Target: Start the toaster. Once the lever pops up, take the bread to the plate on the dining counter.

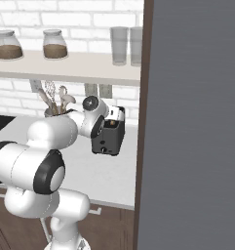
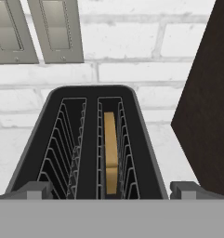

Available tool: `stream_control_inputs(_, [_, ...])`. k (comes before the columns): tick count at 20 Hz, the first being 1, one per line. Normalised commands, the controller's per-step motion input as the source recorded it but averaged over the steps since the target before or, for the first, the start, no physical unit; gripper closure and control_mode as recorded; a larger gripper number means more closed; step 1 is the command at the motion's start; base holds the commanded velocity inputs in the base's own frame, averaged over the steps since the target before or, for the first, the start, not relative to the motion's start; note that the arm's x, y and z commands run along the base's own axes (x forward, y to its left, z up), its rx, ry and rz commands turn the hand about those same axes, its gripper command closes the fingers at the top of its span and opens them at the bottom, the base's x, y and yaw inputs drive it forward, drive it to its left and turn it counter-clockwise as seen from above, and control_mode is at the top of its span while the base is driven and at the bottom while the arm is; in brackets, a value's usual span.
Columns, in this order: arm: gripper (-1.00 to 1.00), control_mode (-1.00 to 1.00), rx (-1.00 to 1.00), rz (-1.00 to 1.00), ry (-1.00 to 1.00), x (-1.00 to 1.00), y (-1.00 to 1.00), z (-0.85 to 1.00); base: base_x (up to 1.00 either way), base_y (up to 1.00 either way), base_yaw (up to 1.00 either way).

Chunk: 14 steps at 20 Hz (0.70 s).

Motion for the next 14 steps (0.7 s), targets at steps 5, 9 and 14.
stream_control_inputs(5, [-1.00, -1.00, 0.00, 0.00, 0.00, 0.00, 0.00, 0.00, 0.00, 0.00, 0.00])
stream_control_inputs(9, [-1.00, -1.00, 0.00, 0.00, 0.00, 0.00, 0.00, 0.00, 0.00, 0.00, 0.00])
stream_control_inputs(14, [-1.00, -1.00, 0.00, 0.00, 0.00, 0.00, 0.00, 0.00, 0.00, 0.00, 0.00])
